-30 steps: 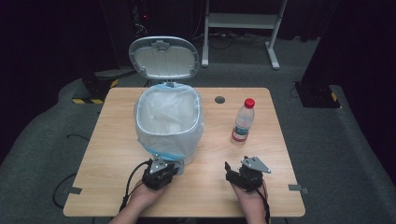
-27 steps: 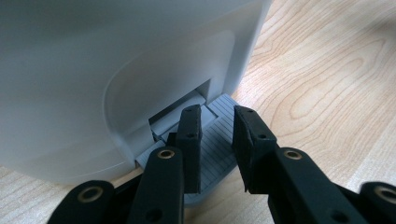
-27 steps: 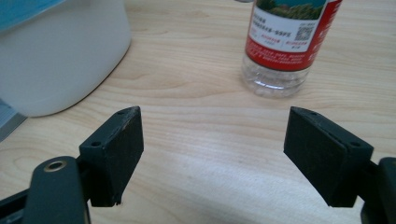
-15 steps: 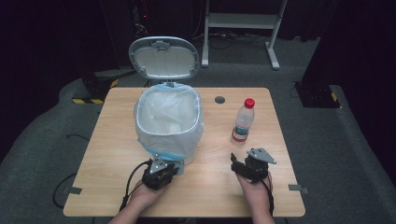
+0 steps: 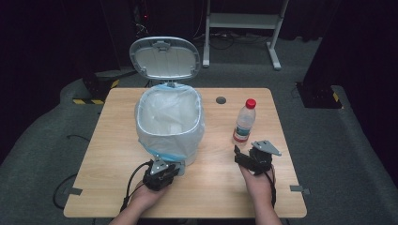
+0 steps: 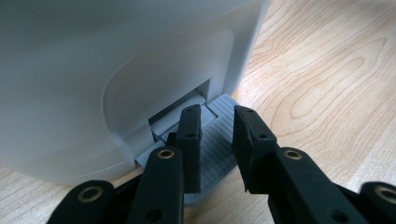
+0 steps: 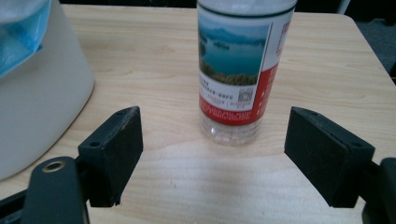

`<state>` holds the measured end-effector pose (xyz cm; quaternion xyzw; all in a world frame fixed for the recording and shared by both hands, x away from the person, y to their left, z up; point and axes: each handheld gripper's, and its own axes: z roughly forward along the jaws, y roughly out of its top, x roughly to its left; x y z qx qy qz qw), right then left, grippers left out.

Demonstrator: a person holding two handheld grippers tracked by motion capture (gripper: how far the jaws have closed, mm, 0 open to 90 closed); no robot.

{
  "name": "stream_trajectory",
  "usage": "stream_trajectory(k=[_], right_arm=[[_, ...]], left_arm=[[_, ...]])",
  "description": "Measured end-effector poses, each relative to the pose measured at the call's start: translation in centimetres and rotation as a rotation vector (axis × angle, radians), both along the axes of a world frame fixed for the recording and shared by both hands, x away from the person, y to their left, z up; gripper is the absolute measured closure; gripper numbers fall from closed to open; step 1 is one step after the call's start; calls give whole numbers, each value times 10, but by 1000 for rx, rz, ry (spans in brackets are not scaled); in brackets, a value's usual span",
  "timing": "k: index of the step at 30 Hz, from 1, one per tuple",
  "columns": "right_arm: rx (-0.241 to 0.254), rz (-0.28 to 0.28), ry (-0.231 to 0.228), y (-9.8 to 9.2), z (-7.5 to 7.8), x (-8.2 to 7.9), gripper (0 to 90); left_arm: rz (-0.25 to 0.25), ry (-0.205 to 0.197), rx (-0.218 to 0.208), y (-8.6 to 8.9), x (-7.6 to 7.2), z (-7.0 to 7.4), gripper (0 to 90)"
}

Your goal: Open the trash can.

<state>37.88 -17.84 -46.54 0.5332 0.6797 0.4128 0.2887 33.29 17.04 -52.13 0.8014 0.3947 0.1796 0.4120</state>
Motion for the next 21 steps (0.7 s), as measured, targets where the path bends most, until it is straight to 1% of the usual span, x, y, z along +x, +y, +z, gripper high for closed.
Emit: stream_trajectory(k=[4,9,12,15,17,21], right_arm=[[14,-17,8,-1,5,12,160],[26,-52,-6,-2,15,28,148],[32,-51,-5,-1,19,35,147],[15,-52,-11,1,23,41,147],[12,-51,-13,2,25,43,147],[-5,-63,-13,5,29,54,147]], left_arm=[[-1,3,-6,0,0,0,721],[0,4,-8,1,1,0,721],[0,3,-8,0,0,0,721],[1,4,-9,1,0,0,721],[1,4,-11,1,1,0,721],[2,5,-18,1,1,0,721]])
